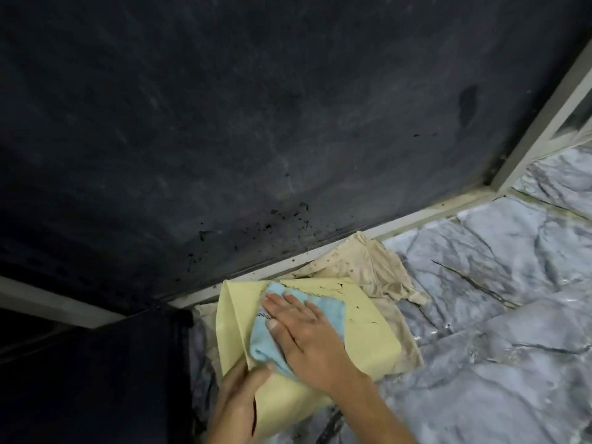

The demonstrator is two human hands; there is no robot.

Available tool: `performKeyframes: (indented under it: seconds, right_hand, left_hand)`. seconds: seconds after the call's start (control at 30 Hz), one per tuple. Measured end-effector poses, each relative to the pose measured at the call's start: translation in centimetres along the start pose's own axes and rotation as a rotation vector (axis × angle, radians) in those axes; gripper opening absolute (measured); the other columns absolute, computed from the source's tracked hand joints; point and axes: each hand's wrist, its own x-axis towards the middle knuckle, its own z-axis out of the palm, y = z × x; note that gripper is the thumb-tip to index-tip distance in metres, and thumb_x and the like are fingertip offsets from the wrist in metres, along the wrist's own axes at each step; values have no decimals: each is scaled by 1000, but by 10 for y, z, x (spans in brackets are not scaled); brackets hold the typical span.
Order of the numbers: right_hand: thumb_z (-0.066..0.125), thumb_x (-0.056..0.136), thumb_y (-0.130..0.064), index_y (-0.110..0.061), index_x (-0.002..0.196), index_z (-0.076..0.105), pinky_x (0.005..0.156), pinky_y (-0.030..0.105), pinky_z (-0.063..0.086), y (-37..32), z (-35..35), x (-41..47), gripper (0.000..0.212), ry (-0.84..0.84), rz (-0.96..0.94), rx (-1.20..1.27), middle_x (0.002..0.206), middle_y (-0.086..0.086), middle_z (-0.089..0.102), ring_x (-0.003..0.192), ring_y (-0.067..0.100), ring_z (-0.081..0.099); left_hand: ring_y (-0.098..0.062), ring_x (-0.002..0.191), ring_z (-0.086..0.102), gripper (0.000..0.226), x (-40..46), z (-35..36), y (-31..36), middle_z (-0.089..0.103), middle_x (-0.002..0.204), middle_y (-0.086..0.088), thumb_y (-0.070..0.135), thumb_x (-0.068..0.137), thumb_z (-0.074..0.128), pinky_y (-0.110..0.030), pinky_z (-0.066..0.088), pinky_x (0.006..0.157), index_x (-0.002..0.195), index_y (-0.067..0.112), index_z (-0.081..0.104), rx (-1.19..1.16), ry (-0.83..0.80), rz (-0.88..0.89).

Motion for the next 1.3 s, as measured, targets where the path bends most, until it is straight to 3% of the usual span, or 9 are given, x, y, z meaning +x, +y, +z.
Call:
performKeyframes:
  seconds: [0.13,0.3,0.43,0.53,0.7,0.77,0.93,1.17,1.3]
  right_hand:
    - [-6,89,-65,-53,148,15,119,35,-9,14,19,-15,63,45,73,-105,156,-33,5,146,-1,-11]
    - [8,93,-63,-63,143,6,119,44,-9,73,7,-5,51,87,374,-211,158,-28,-4,149,10,-11]
    - [11,95,-59,-52,149,3,119,48,-9,72,4,9,55,70,574,-235,163,-17,-4,150,17,-11]
    - [6,97,-54,-37,152,-8,119,48,-11,34,12,23,59,4,444,-272,163,-13,-10,148,17,-17]
    - [17,99,-53,-37,153,16,120,42,-5,-25,24,51,56,-74,45,-117,163,-16,12,150,8,0]
    - [18,99,-55,-42,152,17,120,40,-3,3,16,42,55,-42,64,-136,162,-19,13,149,5,2]
    - [19,99,-53,-42,151,19,120,44,0,87,-16,38,53,-5,492,-204,162,-16,15,150,12,4]
    - [16,101,-51,-36,152,20,120,44,-5,-21,29,50,54,-44,103,-117,162,-14,16,150,10,1]
    - [19,98,-57,-43,149,24,120,44,3,53,2,29,54,51,279,-145,161,-17,21,149,9,8]
  left_hand:
    - [12,107,69,38,14,1,-26,75,122,23,14,89,73,-20,46,96,123,31,69,-30,50,94]
    - [0,86,76,21,15,-5,-51,82,103,12,7,90,74,-13,56,74,103,23,73,-19,144,79]
    - [-16,105,75,37,17,-9,-57,84,106,4,26,77,80,-28,53,86,113,21,74,-14,138,61]
    - [-16,111,74,47,19,-7,-52,83,111,4,28,73,79,-37,54,102,119,20,74,29,134,118]
    - [-10,129,64,69,16,2,-43,75,129,12,48,69,74,-41,45,114,134,24,67,70,109,192]
    - [-14,120,70,58,16,2,-44,79,121,9,41,72,74,-45,50,110,127,23,70,65,138,166]
    - [-12,111,73,46,19,-2,-49,81,113,10,36,80,73,-37,55,100,125,25,70,14,101,82]
    - [-1,115,70,51,13,1,-46,80,118,15,31,79,72,-26,51,99,129,23,69,110,127,151]
    - [-6,97,77,28,15,2,-51,84,107,4,9,92,72,-13,59,76,119,16,72,56,139,85]
